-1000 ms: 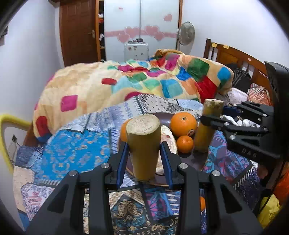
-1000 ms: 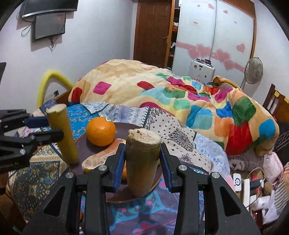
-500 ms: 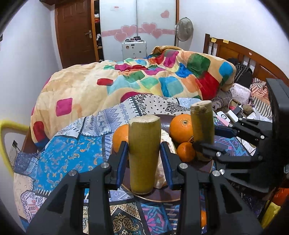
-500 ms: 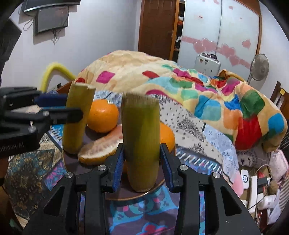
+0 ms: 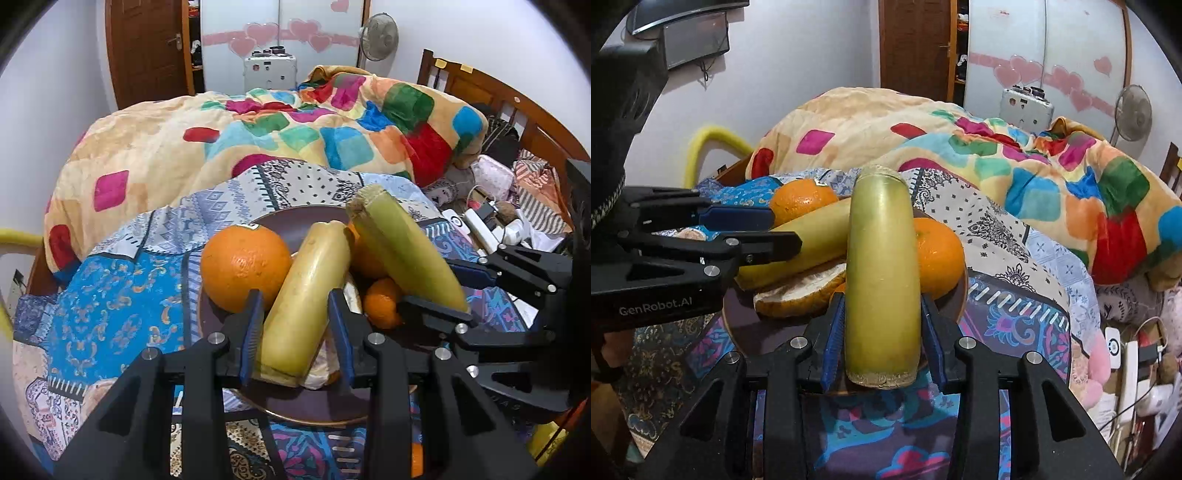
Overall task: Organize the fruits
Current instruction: 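Lift both gourds and lay them across the fruit on the brown plate, then open both tools and withdraw them from the gourds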
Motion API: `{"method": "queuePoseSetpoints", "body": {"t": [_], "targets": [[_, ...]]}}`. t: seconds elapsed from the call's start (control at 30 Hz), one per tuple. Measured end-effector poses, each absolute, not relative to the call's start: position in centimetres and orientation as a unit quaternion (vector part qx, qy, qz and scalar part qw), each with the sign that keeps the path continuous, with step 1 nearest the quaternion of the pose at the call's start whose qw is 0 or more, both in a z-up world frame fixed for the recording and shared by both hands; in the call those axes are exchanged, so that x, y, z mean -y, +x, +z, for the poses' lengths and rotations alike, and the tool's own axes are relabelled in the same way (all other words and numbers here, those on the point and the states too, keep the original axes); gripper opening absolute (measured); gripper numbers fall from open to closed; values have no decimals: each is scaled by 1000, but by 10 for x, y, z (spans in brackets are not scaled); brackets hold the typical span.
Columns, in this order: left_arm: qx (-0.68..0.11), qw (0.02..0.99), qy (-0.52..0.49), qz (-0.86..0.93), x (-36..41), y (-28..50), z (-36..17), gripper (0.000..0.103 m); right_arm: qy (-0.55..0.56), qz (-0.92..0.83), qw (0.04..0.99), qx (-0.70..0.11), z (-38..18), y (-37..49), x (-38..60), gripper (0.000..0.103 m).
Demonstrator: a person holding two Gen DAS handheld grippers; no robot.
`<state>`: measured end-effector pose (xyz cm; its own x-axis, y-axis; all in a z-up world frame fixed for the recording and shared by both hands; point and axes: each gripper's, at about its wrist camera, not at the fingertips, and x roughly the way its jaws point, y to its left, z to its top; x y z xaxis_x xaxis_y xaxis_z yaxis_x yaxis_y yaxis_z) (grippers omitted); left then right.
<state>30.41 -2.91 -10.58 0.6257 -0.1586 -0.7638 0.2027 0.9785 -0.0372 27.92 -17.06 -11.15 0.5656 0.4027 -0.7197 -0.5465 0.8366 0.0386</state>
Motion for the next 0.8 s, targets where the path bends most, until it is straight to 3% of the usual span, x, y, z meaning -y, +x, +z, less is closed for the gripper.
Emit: {"method": "queuePoseSetpoints", "body": {"t": [0.23,0.43,0.53,0.67,0.8], "targets": [[-409,907,33,-90,24,287,-95,37,-92,264,882,-378,-107,274,173,36],[-395,915,30,-83,8,262,-78,38,-84,259,889,-369,-95,265,177,44],[-378,922,36,-71,0,245,-71,55,-80,258,895,-356,-86,258,178,55],[-374,925,39,-59,-12,228,-68,58,-78,255,902,-339,-75,246,179,61],[-373,926,33,-43,-28,209,-68,70,-73,255,906,-331,-70,237,180,67]]}}
